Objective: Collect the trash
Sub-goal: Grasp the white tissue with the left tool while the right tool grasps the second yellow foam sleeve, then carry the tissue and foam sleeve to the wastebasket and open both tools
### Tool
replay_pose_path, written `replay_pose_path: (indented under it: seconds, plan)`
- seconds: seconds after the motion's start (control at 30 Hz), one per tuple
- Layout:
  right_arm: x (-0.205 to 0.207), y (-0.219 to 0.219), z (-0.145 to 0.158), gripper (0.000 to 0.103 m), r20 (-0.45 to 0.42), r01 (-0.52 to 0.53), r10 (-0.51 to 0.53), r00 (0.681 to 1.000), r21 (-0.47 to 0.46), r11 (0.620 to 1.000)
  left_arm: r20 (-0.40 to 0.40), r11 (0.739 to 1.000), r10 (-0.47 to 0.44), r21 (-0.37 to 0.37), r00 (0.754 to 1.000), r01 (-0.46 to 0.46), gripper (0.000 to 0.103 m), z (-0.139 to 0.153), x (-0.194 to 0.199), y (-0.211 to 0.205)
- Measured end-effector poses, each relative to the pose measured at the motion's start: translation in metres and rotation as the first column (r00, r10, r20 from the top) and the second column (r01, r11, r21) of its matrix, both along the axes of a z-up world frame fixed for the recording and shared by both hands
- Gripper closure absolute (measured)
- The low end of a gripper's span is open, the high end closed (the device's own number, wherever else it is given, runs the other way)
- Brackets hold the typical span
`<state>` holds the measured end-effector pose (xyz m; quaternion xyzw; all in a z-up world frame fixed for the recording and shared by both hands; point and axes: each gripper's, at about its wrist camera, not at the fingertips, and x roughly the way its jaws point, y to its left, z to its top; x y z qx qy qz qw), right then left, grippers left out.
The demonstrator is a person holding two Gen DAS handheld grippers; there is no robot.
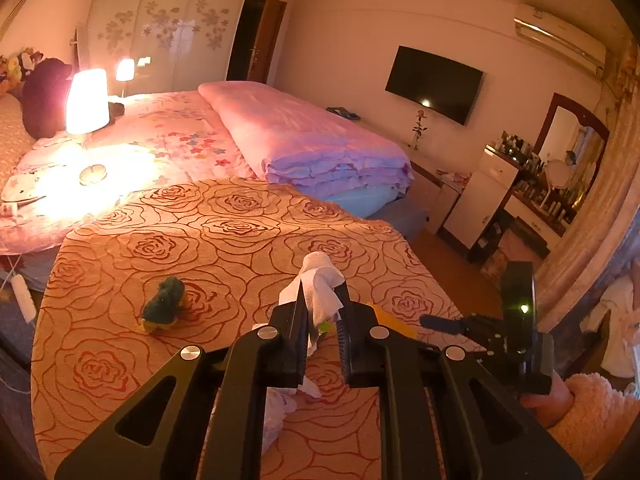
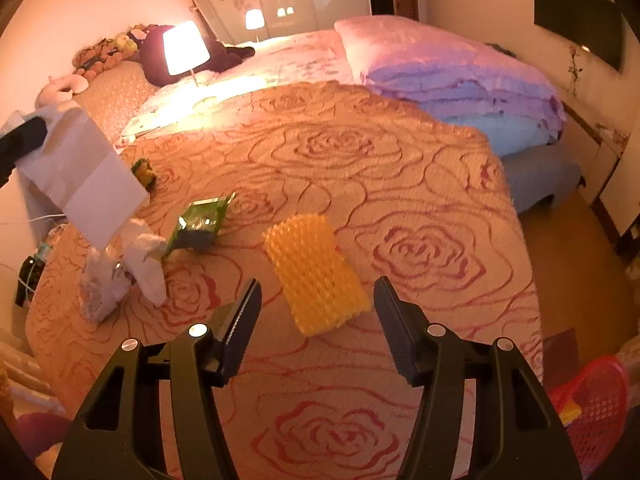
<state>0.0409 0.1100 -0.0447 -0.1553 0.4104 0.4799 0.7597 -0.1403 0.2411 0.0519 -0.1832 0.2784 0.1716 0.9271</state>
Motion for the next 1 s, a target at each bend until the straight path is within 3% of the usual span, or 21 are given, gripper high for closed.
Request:
replay_pose_path:
  seconds: [0.23, 0.37, 0.67, 1.0]
  plan:
    - [0.002, 0.024, -0.012, 0.047, 0.039, -0.052, 0.053, 0.998, -0.037, 0.998, 0.001, 1.0, -0.004, -0.002, 1.0, 0.004, 0.091, 0.0, 0.001, -0.002]
    - [0.0, 0.03, -0.019, 0.061, 0.043, -0.07, 0.072, 0.996, -0.052, 0.996, 0.001, 1.0, -0.004, -0.002, 1.0, 0.004, 0.091, 0.0, 0.001, -0.002]
    - [-0.002, 0.019, -0.017, 0.074, 0.027, -0.043, 0.043, 0.999, -0.025, 0.999, 0.0, 1.0, -0.016, -0.001, 1.0, 0.016, 0.091, -0.002, 0.002, -0.005]
    - [-0.001, -0.01, -0.007, 0.075, -0.007, 0.022, -0.022, 1.0, 0.013, 1.0, 0.008, 0.999, -0.046, 0.008, 0.999, 0.046, 0.091, 0.003, 0.008, -0.016]
